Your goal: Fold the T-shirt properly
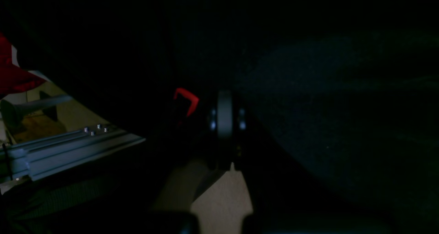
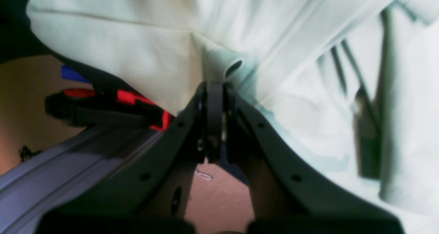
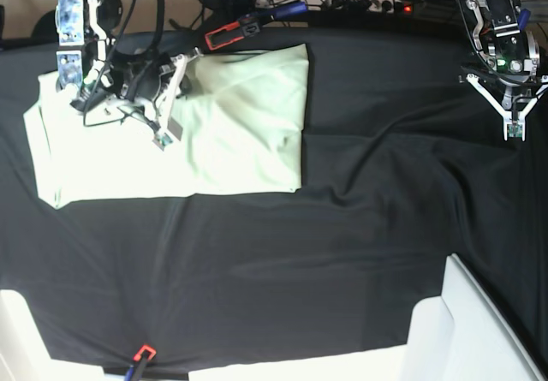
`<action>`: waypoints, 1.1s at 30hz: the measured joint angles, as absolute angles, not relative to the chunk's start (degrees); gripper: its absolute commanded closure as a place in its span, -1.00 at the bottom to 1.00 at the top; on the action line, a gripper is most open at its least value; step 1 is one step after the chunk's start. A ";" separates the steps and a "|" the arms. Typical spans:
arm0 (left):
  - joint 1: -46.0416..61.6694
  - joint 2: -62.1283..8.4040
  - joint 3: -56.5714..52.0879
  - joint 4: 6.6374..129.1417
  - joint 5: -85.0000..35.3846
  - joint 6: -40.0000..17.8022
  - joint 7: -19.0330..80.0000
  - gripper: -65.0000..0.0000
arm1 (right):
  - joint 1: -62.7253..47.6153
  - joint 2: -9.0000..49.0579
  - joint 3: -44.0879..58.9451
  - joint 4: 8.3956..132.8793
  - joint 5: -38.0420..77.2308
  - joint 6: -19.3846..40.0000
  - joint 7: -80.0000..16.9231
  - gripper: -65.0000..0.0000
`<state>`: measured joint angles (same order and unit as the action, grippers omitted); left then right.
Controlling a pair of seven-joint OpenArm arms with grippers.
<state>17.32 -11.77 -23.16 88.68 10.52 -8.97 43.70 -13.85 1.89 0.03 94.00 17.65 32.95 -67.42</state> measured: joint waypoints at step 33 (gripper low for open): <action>17.32 -11.79 -23.16 88.68 10.52 -8.97 43.70 1.00 | -24.21 2.02 3.42 102.87 17.65 32.95 -70.00 0.99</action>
